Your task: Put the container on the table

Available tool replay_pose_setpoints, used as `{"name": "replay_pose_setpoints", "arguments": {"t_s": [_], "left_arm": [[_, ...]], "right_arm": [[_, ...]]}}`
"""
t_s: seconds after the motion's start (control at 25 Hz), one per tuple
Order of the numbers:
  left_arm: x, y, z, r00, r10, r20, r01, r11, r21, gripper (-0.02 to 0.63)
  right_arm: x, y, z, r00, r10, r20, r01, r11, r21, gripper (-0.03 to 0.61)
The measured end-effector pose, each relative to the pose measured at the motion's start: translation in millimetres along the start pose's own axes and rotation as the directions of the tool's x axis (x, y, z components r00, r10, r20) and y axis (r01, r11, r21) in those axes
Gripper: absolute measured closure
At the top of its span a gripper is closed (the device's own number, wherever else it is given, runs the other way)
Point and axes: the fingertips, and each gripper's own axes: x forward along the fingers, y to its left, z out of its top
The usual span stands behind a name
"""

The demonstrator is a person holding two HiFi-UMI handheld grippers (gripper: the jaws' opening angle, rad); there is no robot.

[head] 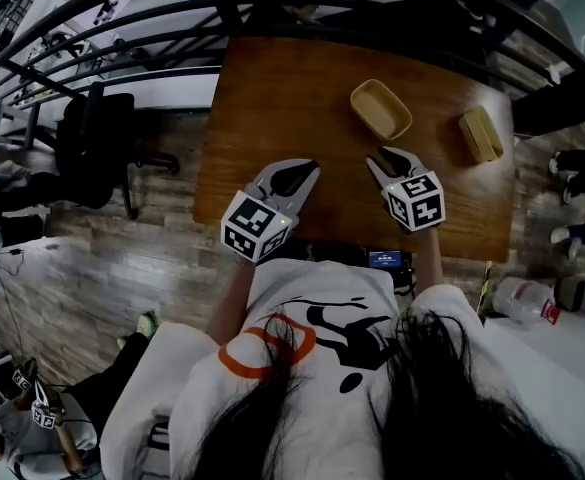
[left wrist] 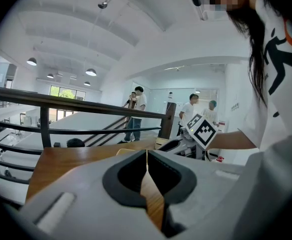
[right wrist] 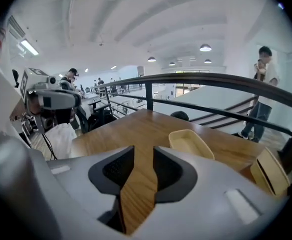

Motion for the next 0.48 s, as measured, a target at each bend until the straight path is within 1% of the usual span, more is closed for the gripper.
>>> {"name": "replay_pose_setpoints", "arguments": {"t_s": [0.28, 0.48], "left_arm": [[-17, 1, -2, 0.997, -0.078, -0.011, 0.079, 0.997, 0.025, 0.612], [-34, -2, -11, 0.987, -0.155, -0.035, 0.157, 0.986, 0.049, 0.612]], "right_arm": [[-22, 50, 27, 0.993, -0.064, 0.101, 0.059, 0.997, 0.051, 0.456], [-29, 87, 37, 0.983, -0.105, 0.15, 0.093, 0.992, 0.088, 0.466]]}}
